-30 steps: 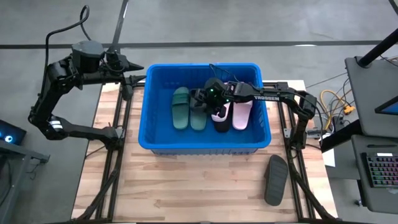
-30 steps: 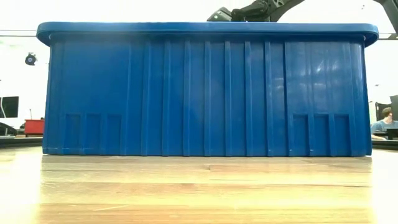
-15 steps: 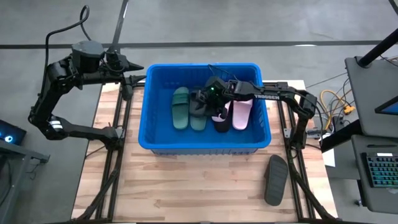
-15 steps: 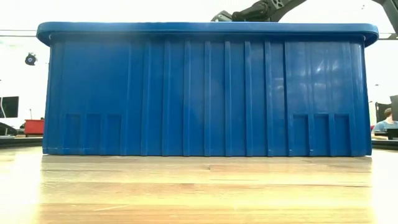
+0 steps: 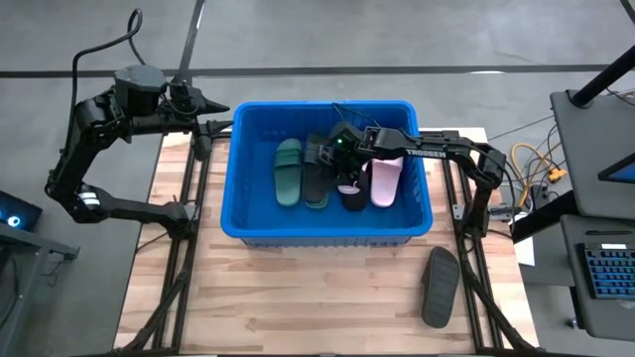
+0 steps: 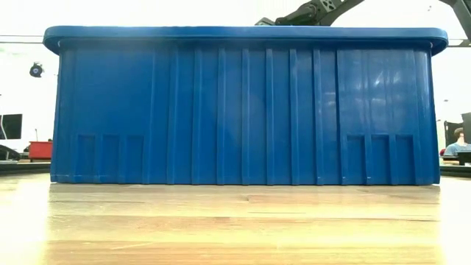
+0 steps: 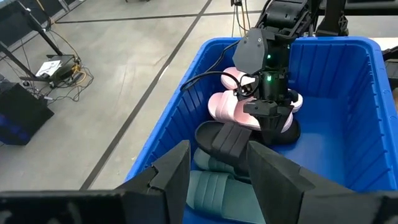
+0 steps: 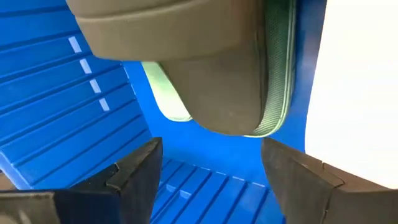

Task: Pick and place slides into bin
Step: Put the black slide into the bin

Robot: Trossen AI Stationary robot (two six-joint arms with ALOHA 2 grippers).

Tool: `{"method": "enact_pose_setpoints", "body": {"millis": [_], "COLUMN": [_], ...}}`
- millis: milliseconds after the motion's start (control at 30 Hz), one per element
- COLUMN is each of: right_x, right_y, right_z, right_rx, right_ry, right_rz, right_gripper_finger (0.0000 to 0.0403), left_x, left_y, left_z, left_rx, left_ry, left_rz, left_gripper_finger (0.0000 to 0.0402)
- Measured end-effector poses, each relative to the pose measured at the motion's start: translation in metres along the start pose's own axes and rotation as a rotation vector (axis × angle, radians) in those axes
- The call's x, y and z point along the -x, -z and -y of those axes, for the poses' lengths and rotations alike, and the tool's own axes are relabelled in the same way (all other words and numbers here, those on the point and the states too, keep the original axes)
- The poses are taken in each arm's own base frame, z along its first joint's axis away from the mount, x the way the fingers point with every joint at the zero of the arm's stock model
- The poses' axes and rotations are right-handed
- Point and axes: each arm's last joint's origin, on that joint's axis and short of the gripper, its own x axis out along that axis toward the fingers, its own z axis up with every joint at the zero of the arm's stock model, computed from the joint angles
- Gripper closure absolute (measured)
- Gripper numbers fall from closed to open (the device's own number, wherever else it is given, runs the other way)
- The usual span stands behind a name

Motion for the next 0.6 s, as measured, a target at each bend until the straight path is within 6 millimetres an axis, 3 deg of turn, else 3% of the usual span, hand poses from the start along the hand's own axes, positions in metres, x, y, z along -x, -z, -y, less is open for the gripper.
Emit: {"method": "enact_pose_setpoints", "body": {"millis": [400, 600], "right_x": [0.0, 0.012], "right_y": [0.0, 0.004], "right_z": [-0.003, -0.022], "right_rx": [0.015, 0.095], "right_ry": [-0.021, -0.124], "right_rz": [0.002, -0.005], "right_gripper_finger": [0.0147, 0.015], "left_x": [-0.004, -0.005], "left_y": [-0.001, 0.001], "left_z": [0.0, 0.001], "left_rx": [0.0, -0.029], "left_ry": [0.006, 0.026], "left_rz": [-0.009, -0.027], "left_gripper_finger": [0.0258, 0.0258]}}
